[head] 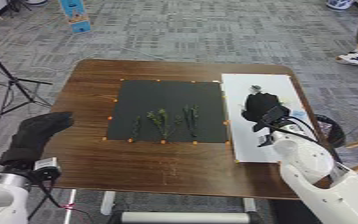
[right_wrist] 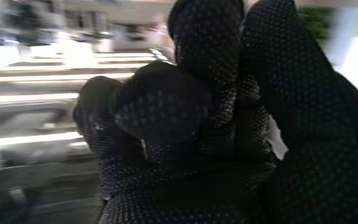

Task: Arrange flowers

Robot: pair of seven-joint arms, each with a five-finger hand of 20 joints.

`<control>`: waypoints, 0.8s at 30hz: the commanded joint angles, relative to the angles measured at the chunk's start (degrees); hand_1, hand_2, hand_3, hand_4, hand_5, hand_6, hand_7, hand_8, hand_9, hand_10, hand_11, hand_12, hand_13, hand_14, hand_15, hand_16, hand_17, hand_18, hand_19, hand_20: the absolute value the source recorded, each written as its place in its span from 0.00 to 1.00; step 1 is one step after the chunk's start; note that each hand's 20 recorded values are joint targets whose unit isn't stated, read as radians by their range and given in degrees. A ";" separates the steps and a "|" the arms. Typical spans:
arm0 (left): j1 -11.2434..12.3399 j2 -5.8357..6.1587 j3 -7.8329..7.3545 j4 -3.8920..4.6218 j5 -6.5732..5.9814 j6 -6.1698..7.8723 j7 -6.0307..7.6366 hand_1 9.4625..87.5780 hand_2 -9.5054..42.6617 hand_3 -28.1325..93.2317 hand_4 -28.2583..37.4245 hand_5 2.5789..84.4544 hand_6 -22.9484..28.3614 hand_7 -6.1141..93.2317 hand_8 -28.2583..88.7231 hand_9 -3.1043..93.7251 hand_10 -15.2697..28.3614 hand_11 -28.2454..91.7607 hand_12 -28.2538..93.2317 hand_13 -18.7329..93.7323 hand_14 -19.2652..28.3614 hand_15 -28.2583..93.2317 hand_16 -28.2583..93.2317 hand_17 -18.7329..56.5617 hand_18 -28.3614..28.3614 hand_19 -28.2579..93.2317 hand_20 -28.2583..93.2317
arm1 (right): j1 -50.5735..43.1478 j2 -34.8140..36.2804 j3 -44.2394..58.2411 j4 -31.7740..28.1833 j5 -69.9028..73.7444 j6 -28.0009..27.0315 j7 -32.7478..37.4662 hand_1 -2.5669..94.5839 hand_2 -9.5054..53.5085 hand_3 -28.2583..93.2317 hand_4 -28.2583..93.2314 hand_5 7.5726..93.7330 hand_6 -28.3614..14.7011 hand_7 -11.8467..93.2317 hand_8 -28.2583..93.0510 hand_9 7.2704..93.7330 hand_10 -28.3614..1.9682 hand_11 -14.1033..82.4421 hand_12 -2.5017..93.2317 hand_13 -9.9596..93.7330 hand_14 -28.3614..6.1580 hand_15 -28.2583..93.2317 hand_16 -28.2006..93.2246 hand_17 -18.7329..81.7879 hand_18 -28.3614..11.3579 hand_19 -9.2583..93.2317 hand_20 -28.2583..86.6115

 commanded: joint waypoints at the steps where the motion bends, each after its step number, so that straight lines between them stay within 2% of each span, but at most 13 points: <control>1: 0.41 1.13 -0.90 1.02 -2.07 7.74 4.22 0.23 0.24 0.81 0.09 0.65 0.53 0.24 0.18 0.57 0.67 0.42 0.36 0.51 0.70 0.33 0.23 0.37 0.63 0.25 0.37 | 18.38 -2.27 -9.93 -3.71 2.10 -1.01 -6.30 0.58 0.11 0.70 0.11 0.86 0.65 0.30 0.38 1.00 0.65 0.50 0.32 0.99 0.71 0.68 0.58 0.73 0.19 1.00 0.75; 4: -1.67 1.39 1.41 1.62 -3.47 9.36 5.46 0.17 0.35 0.81 0.02 0.64 0.52 0.22 0.18 0.56 0.67 0.40 0.35 0.49 0.68 0.32 0.23 0.37 0.61 0.25 0.37 | 21.43 -6.28 -12.55 -1.18 3.51 -2.51 -7.81 0.58 0.11 0.69 0.10 0.85 0.65 0.30 0.37 1.00 0.65 0.50 0.32 0.98 0.73 0.69 0.58 0.73 0.20 1.00 0.75; 5: -3.22 2.02 3.30 2.09 -3.99 10.74 6.36 0.16 0.41 0.81 0.01 0.63 0.53 0.21 0.18 0.55 0.67 0.39 0.35 0.48 0.67 0.32 0.23 0.37 0.60 0.25 0.37 | 22.65 -7.20 -14.53 0.19 3.95 -2.14 -7.89 0.58 0.11 0.69 0.10 0.85 0.65 0.30 0.37 1.00 0.65 0.50 0.33 0.98 0.73 0.69 0.58 0.73 0.20 1.00 0.75; 7: -6.19 2.75 6.38 3.02 -3.98 12.35 6.73 0.17 0.57 0.77 0.00 0.60 0.53 0.20 0.17 0.54 0.66 0.38 0.33 0.46 0.64 0.31 0.22 0.37 0.58 0.25 0.37 | 22.43 -9.40 -15.28 1.82 2.92 -3.19 -8.51 0.58 0.12 0.68 0.09 0.85 0.66 0.30 0.36 1.00 0.65 0.50 0.33 0.98 0.73 0.70 0.58 0.73 0.20 1.00 0.75; 9: -8.02 3.38 8.40 3.56 -4.12 13.41 7.02 0.21 0.69 0.72 0.00 0.56 0.53 0.19 0.17 0.52 0.66 0.37 0.31 0.45 0.61 0.30 0.21 0.38 0.55 0.25 0.37 | 22.26 -10.97 -16.65 2.89 3.43 -3.50 -8.44 0.58 0.13 0.68 0.09 0.85 0.66 0.30 0.36 1.00 0.65 0.50 0.33 0.98 0.73 0.70 0.58 0.73 0.20 1.00 0.76; 10: -8.13 3.59 8.85 3.43 -3.83 14.79 6.76 0.22 0.72 0.71 0.00 0.55 0.54 0.18 0.17 0.52 0.66 0.37 0.31 0.45 0.61 0.30 0.20 0.38 0.55 0.25 0.37 | 21.97 -12.18 -16.88 3.51 3.18 -3.80 -9.19 0.58 0.13 0.68 0.09 0.85 0.66 0.30 0.36 1.00 0.65 0.50 0.33 0.98 0.73 0.70 0.58 0.73 0.20 1.00 0.76; 13: -7.17 3.53 8.80 3.23 -5.60 17.42 8.35 0.24 0.77 0.71 0.00 0.50 0.55 0.18 0.16 0.50 0.66 0.36 0.29 0.45 0.60 0.30 0.20 0.38 0.54 0.25 0.37 | 23.63 -14.10 -20.00 5.16 2.29 -3.76 -10.91 0.58 0.13 0.68 0.09 0.84 0.66 0.30 0.36 1.00 0.65 0.50 0.33 0.97 0.73 0.70 0.58 0.73 0.20 1.00 0.76; 14: -6.58 3.43 8.36 3.05 -6.69 17.78 8.82 0.24 0.78 0.71 0.00 0.49 0.56 0.18 0.16 0.50 0.66 0.36 0.29 0.45 0.60 0.30 0.20 0.39 0.53 0.25 0.37 | 24.07 -14.75 -20.92 5.26 1.73 -3.72 -11.28 0.58 0.13 0.67 0.09 0.84 0.66 0.30 0.36 1.00 0.65 0.50 0.33 0.97 0.73 0.70 0.58 0.73 0.20 1.00 0.76; 15: -7.20 3.51 8.75 3.32 -7.08 18.48 8.56 0.24 0.78 0.72 0.00 0.48 0.56 0.18 0.16 0.50 0.66 0.36 0.29 0.45 0.60 0.30 0.20 0.39 0.53 0.25 0.36 | 24.69 -15.72 -21.66 5.75 1.51 -4.20 -11.48 0.58 0.13 0.67 0.09 0.84 0.67 0.30 0.35 1.00 0.65 0.50 0.33 0.97 0.72 0.71 0.58 0.73 0.20 1.00 0.76; 17: -5.99 2.93 7.79 2.84 -8.41 19.14 9.15 0.24 0.78 0.72 0.00 0.49 0.56 0.18 0.16 0.50 0.66 0.36 0.28 0.45 0.60 0.30 0.20 0.39 0.53 0.25 0.36 | 26.34 -17.63 -23.71 7.24 0.72 -3.62 -12.46 0.58 0.13 0.67 0.09 0.84 0.67 0.30 0.35 1.00 0.65 0.51 0.33 0.97 0.72 0.71 0.58 0.73 0.20 1.00 0.76; 19: -5.67 2.69 7.50 2.71 -9.39 19.00 9.46 0.23 0.78 0.73 0.00 0.49 0.57 0.18 0.16 0.50 0.66 0.37 0.28 0.45 0.60 0.30 0.20 0.39 0.53 0.25 0.36 | 27.77 -19.15 -25.55 8.27 0.61 -3.73 -12.59 0.59 0.13 0.67 0.09 0.84 0.67 0.30 0.35 0.99 0.65 0.51 0.33 0.97 0.72 0.71 0.58 0.73 0.20 1.00 0.76; 20: -5.04 2.74 7.21 2.32 -9.27 19.05 9.57 0.23 0.78 0.73 0.00 0.50 0.56 0.18 0.16 0.50 0.66 0.37 0.28 0.45 0.61 0.30 0.20 0.39 0.53 0.25 0.36 | 27.73 -19.80 -26.01 8.20 0.22 -3.89 -12.79 0.59 0.13 0.67 0.09 0.84 0.67 0.30 0.35 0.99 0.65 0.51 0.34 0.97 0.71 0.71 0.58 0.73 0.20 1.00 0.76; 24: -5.83 2.98 7.22 2.60 -8.82 17.72 8.76 0.21 0.78 0.74 0.00 0.53 0.56 0.18 0.16 0.51 0.67 0.38 0.28 0.46 0.61 0.31 0.20 0.39 0.54 0.25 0.36 | 28.11 -23.21 -26.65 10.69 -1.87 -4.71 -15.82 0.58 0.13 0.67 0.09 0.84 0.68 0.30 0.34 0.99 0.65 0.52 0.34 0.97 0.71 0.72 0.58 0.73 0.20 1.00 0.77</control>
